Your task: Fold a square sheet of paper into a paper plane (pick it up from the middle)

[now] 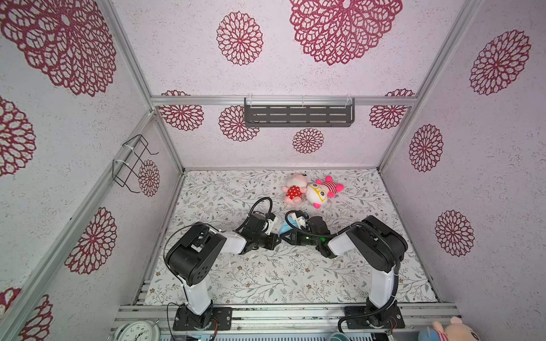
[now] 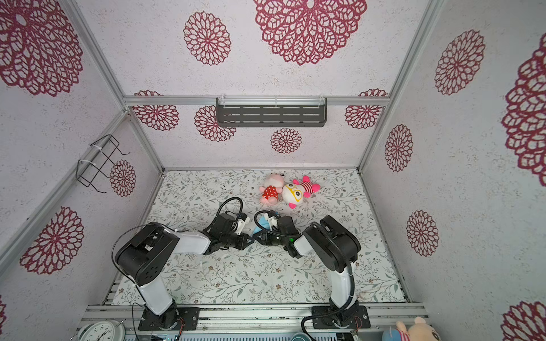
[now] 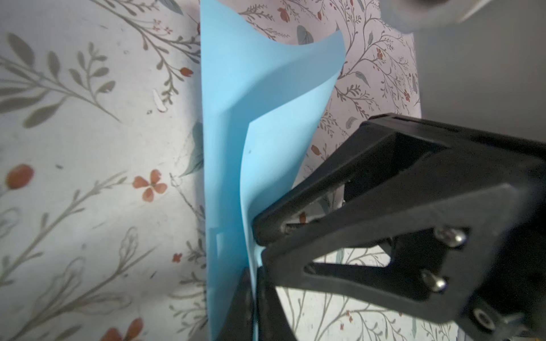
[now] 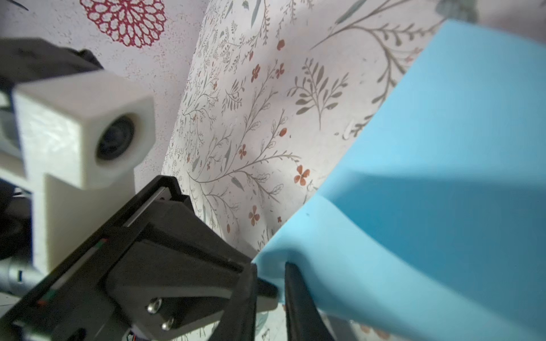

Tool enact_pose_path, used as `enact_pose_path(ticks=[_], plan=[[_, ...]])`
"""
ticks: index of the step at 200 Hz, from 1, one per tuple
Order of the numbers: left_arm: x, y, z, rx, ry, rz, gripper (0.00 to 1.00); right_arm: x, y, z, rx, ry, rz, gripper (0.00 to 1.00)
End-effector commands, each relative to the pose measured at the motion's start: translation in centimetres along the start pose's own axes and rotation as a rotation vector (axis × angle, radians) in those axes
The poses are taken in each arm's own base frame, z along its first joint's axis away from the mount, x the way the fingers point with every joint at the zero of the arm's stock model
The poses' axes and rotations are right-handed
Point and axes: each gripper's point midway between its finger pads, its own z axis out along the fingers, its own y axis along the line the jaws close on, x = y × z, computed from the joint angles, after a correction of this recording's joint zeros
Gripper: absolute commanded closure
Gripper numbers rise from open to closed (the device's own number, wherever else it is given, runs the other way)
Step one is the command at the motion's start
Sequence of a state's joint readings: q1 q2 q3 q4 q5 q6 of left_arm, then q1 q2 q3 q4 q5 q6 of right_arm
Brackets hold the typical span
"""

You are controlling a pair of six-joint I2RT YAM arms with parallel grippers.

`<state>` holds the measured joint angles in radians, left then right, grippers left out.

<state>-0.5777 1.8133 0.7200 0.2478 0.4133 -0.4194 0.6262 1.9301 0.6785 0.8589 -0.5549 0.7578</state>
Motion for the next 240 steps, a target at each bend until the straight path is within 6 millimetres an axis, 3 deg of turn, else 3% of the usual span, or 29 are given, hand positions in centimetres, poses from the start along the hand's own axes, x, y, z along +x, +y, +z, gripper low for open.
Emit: enact_pose_path(ticks=[1,38,120,185,207,240], plan=[[7.1,3.6,0.5,-0.133,0.223,-0.086,0.92,-2.2,2.0,-0.9,-0.042,-0.053,-0.014,0.77],[7.4,4.0,0.6,-0.150,0.241,-0.088,0.93,-3.6,3.1,-1.5,-0.021,-0.078,-0.045,0.76],[7.6,4.2,0.5,-0.167,0.241,-0.103,0.92,-2.8,-0.5,-1.3,0.116,-0.061,0.024,0.76],[7.8,4.1,0.4,-0.163,0.238,-0.116,0.89,-2.3,-1.9,-0.6,0.130,-0.028,0.050,0.75],[8.0,4.1,0.3,-0.164,0.243,-0.139,0.88,-2.6,-1.2,-0.7,0.100,-0.033,0.037,0.75],[8.7,4.6,0.1,-0.192,0.259,-0.184,0.91,-3.7,1.9,-1.8,-0.004,-0.064,-0.049,0.73]])
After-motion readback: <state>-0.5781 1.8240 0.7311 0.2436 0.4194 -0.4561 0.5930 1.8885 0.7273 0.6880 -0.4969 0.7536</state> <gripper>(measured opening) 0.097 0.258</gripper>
